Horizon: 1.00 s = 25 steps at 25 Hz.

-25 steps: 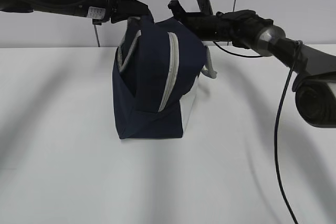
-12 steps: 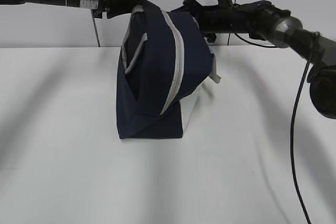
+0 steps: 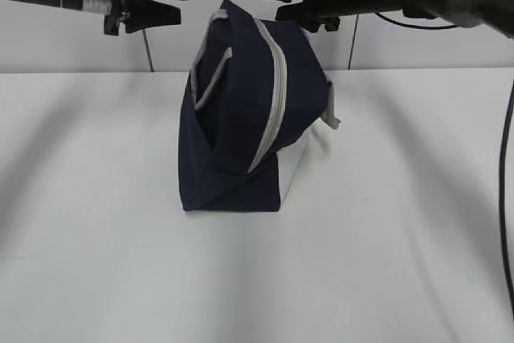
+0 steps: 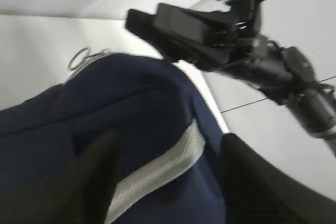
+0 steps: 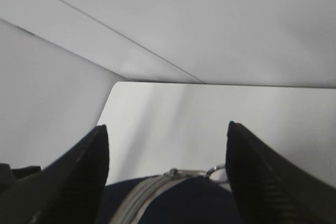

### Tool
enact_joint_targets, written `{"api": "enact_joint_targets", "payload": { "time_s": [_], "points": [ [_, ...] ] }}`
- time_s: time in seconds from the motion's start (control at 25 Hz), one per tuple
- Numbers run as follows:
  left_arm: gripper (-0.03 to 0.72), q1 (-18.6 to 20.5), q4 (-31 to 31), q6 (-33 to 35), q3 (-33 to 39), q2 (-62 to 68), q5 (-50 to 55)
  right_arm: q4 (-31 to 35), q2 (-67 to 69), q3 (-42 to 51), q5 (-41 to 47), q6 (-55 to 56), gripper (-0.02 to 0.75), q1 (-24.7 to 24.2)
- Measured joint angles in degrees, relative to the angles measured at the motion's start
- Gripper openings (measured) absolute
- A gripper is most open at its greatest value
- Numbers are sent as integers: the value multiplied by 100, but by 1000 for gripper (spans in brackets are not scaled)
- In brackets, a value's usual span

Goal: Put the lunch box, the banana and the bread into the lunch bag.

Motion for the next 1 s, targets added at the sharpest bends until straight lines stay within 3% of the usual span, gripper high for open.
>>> {"api": "enact_joint_targets", "payload": {
  "time_s": [0.28, 0.52, 0.8, 1.0],
  "points": [
    [403, 25, 2090, -1252, 0, -621, 32, -8, -1365, 1726, -61, -596, 511, -40],
    [387, 25, 3569, -2145, 0, -1151, 465, -8, -2687, 3352, 481, -1170, 502, -40],
    [356, 25, 4261, -2536, 57, -1844, 588, 3, -3905, 4568, 1195, -1659, 498, 28],
    [353, 25, 4498, -2558, 816, -2824, 610, 40, -4409, 5130, 1626, -1959, 491, 336]
  ]
}}
